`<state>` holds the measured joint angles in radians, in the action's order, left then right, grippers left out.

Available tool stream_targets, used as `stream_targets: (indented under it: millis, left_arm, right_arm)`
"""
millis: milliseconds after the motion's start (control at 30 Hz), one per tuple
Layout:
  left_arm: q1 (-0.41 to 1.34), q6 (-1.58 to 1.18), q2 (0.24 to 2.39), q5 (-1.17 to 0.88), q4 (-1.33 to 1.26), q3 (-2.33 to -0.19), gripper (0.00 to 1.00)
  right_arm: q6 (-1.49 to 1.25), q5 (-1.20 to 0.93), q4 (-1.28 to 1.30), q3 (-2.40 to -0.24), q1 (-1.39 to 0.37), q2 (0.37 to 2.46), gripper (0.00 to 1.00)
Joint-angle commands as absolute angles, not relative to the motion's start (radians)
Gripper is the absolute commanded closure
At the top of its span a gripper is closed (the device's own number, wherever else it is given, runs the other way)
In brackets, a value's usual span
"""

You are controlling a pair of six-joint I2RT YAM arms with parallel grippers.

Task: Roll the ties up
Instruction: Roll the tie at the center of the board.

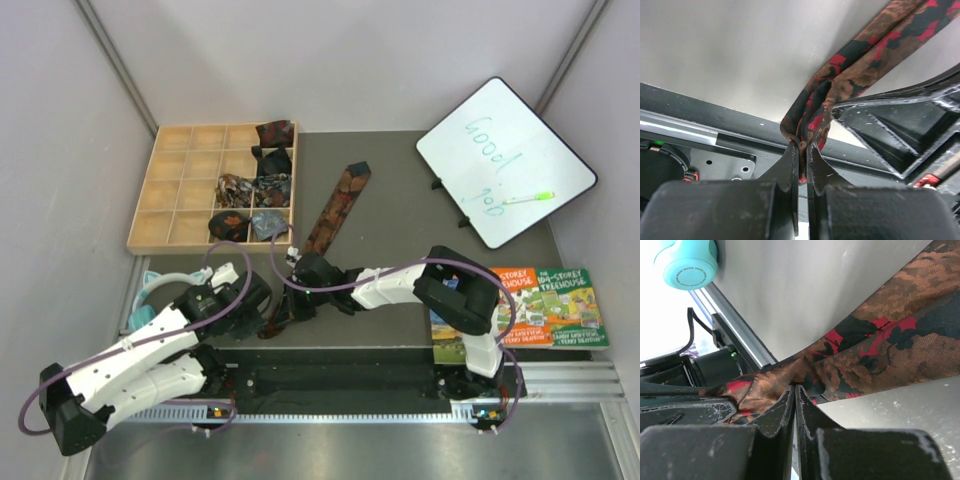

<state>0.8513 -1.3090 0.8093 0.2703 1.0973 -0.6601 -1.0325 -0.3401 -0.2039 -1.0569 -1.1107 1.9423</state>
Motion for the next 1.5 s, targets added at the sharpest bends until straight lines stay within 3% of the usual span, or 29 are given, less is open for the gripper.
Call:
stream_targets:
  millis: [0, 433, 1033, 1467]
  left_arm:
    - [0.85, -1.296, 0.821, 0.284, 1.103, -0.724, 0.98]
    - [0.851, -1.266, 0.904, 0.278, 1.068, -0.752, 0.98]
    - [0.85, -1.255, 0.902, 0.296, 1.077, -0.755, 0.98]
    - [0.825, -1.167, 1.02, 0.328, 1.061, -0.816, 0.97]
  right_arm:
    - [-1.02, -0.328, -0.213, -1.13, -1.135, 1.963, 0.97]
    - [-0.925, -0.155, 0.113, -1.318, -1.132, 1.982, 0.97]
    - [-0.976, -0.239, 0.009, -1.296, -1.175, 2.042, 0.98]
    - [-1.038, -0.23, 0.095, -1.318, -1.187, 2.046, 1.0]
